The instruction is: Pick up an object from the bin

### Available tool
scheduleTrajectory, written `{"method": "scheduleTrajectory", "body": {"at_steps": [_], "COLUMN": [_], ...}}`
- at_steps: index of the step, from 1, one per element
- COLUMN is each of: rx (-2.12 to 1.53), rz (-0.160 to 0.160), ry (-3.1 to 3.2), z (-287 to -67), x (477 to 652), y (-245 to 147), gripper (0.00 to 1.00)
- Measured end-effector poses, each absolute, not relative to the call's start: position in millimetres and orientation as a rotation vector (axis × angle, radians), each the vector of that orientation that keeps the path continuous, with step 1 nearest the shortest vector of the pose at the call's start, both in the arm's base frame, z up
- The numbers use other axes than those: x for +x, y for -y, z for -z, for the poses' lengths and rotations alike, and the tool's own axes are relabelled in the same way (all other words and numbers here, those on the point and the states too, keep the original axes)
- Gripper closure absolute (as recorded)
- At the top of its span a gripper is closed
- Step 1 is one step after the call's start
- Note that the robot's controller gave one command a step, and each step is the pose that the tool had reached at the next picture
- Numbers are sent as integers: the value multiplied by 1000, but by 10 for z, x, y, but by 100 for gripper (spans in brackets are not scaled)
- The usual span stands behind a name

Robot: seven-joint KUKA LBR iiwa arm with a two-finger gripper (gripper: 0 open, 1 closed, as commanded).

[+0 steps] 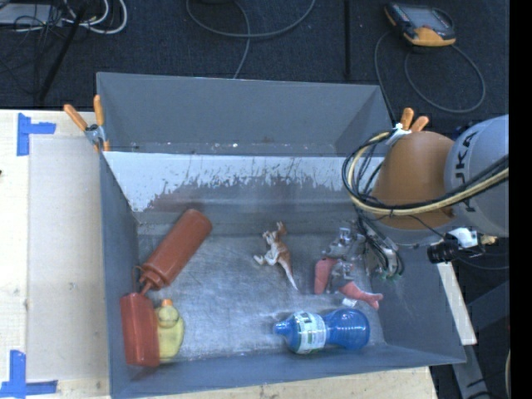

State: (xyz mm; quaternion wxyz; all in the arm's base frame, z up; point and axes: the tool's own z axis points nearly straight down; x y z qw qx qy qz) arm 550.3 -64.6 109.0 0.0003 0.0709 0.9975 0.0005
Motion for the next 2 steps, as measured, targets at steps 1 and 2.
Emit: {"method": "scheduleTrajectory", "body": {"at_steps": [1,2], "rx": [223,223], "rz": [-1,-2], "ry": [-3133,-3136], "z": [-1138,-1197], "x": [5503,5497], "y": [647,646], "gripper": [100,100]}}
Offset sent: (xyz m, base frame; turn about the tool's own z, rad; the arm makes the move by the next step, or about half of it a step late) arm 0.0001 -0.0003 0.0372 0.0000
